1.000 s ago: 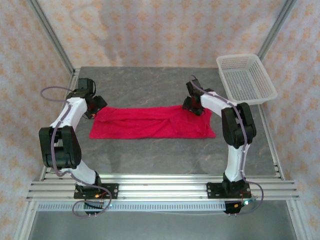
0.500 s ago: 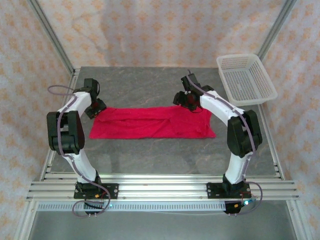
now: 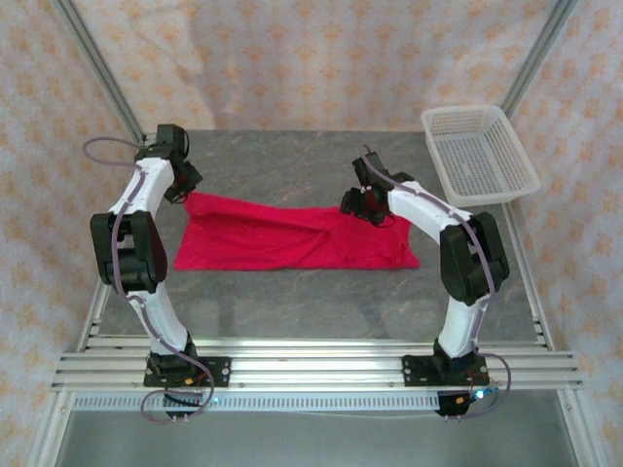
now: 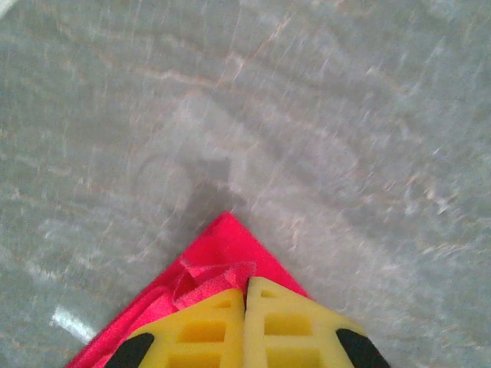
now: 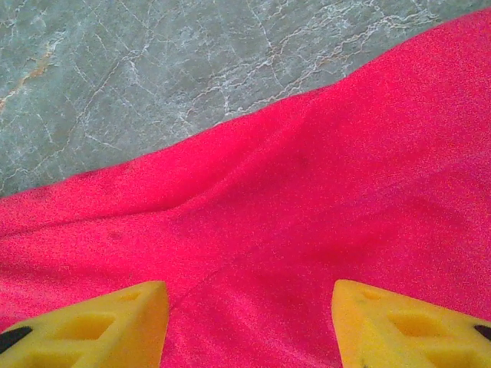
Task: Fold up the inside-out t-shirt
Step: Smooth out the T-shirt at the center of the table.
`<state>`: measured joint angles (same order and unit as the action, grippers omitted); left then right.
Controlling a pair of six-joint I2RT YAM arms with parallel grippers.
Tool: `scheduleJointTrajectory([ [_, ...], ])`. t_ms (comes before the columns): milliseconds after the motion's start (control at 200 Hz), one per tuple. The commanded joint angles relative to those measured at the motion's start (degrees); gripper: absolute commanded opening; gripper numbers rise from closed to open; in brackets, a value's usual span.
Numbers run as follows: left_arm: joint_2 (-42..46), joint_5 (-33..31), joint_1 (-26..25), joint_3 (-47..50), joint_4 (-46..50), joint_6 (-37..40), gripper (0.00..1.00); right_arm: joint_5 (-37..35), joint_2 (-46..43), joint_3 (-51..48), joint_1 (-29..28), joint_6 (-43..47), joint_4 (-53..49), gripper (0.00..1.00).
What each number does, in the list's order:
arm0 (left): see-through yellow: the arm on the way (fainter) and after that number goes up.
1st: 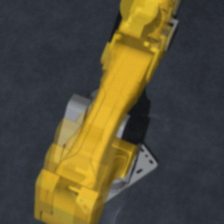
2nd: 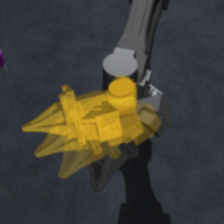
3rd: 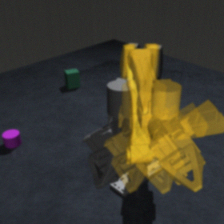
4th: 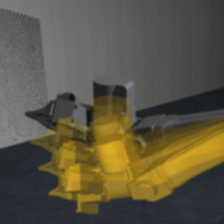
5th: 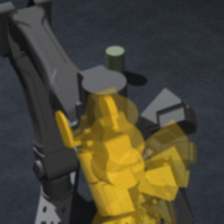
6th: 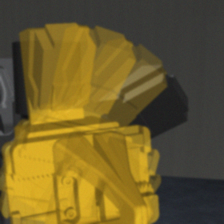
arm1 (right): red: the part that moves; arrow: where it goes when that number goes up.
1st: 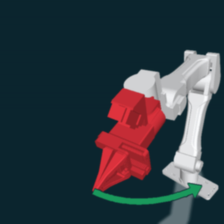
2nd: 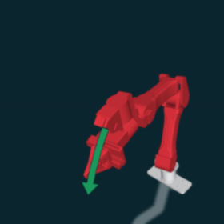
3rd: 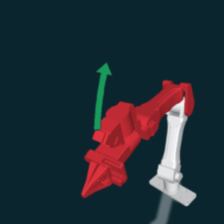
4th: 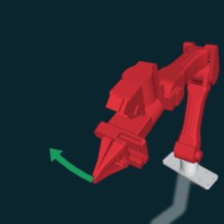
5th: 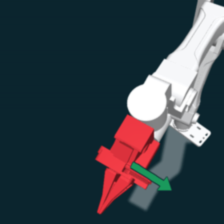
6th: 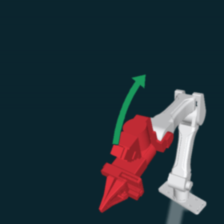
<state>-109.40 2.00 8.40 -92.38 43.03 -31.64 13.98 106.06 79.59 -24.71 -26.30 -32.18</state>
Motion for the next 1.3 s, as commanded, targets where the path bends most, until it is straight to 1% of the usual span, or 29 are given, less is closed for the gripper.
scheduleJointTrajectory([
  [0, -6.0, -2.66, 0.63, -3.62, 3.41, -0.88, 0.0, -1.68, 0.7, 1.36, 0.19, -0.07, -1.86, 0.58],
  [110, -10.59, -2.44, 0.64, -5.92, 4.41, -0.66, 0.0, -1.66, 1.08, 2.52, 0.17, 0.14, -2.6, 0.58],
  [185, -11.24, -3.08, 0.57, -4.99, 3.99, -0.68, 0.0, -1.84, 1.29, 2.79, 0.19, 0.28, -2.79, 0.58],
  [250, -9.27, -3.8, 0.56, -1.66, 1.7, -0.91, 0.0, -1.97, 1.34, 2.79, 0.17, 0.29, -2.83, 0.58],
  [385, -2.3, -5.35, 0.66, 5.95, -4.16, -1.67, 0.0, -1.69, 1.74, 2.9, 0.19, 0.27, -2.71, 0.58],
  [485, -0.37, -6.38, 0.66, 6.62, -3.59, -1.82, 0.0, -1.56, 1.97, 3.1, 0.17, 0.19, -2.86, 0.58],
  [500, 1.24, -6.49, 0.61, 6.6, -3.24, -1.79, 0.0, -1.53, 2.02, 3.1, 0.15, 0.2, -2.91, 0.58],
  [560, 3.23, -6.61, 0.66, 7.26, -2.7, -1.74, 0.0, -1.79, 1.87, 3.15, 0.13, 0.22, -3.04, 0.58],
  [741, 10.76, -6.13, 0.66, 12.55, -4.53, -2.03, 0.0, -1.96, 1.49, 2.88, 0.18, 0.29, -3.17, 0.58],
  [846, 11.67, -5.89, 0.59, 14.63, -4.31, -1.89, 0.0, -1.94, 1.04, 2.48, 0.19, 0.35, -3.26, 0.58],
  [991, 10.71, -5.8, 0.65, 18.69, -5.26, -1.98, 0.0, -1.93, 0.19, 1.71, 0.19, 0.27, -3.02, 0.58],
  [1171, 11.98, -5.95, 0.64, 26.68, -8.38, -2.96, 0.0, -1.99, -0.24, 1.24, 0.18, 0.17, -3.3, 0.58],
  [1296, 12.37, -8.91, 0.71, 29.72, -8.79, -3.52, 0.0, -1.63, -0.81, 1.67, 0.1, -0.62, -2.87, 0.58],
])
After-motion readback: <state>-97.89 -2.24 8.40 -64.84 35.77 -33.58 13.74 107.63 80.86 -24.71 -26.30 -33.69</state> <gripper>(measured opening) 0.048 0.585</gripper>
